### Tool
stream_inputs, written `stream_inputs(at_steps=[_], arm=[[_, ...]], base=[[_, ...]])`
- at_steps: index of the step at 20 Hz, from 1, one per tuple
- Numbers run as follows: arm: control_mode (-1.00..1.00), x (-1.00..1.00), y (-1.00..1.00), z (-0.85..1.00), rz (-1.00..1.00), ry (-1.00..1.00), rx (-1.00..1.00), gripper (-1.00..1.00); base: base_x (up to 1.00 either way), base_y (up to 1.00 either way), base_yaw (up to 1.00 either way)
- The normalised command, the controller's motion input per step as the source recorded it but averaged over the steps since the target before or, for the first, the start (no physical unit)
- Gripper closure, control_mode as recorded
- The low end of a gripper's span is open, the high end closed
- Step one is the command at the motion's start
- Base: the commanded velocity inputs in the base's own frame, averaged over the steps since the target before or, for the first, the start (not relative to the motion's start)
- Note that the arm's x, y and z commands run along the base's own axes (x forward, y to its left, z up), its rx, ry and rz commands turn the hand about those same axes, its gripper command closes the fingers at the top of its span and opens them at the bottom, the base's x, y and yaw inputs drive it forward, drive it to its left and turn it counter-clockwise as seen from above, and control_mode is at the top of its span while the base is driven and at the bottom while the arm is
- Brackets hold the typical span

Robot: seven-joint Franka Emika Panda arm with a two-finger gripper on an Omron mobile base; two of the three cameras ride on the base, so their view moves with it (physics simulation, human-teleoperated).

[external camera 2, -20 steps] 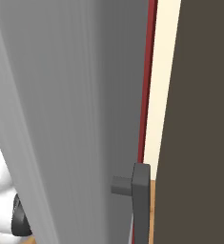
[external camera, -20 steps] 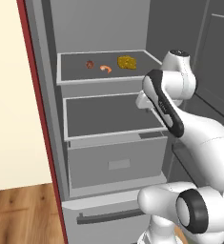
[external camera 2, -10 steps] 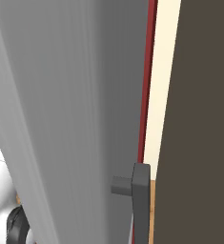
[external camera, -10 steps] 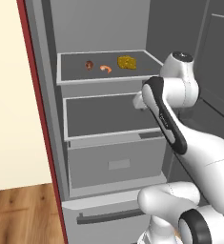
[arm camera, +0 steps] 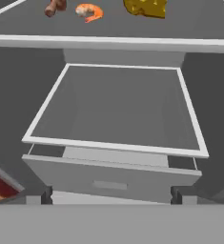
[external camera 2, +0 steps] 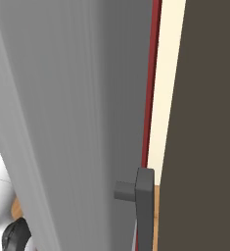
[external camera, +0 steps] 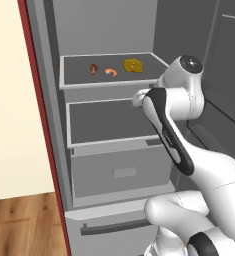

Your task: Take the cheese, shrimp, and mushroom from the fridge and place them on the plate on the dining counter to create an appetizer plate.

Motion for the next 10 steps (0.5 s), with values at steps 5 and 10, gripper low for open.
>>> stream_inputs(at_steps=[5, 10], arm=[[-1.0, 0.14, 0.37, 0.43, 0.0, -0.1, 0.0, -1.0], [-1.0, 0.12, 0.35, 0.29, 0.0, -0.03, 0.0, -1.0]], base=[[0.0, 0.0, 0.0], [0.0, 0.0, 0.0]])
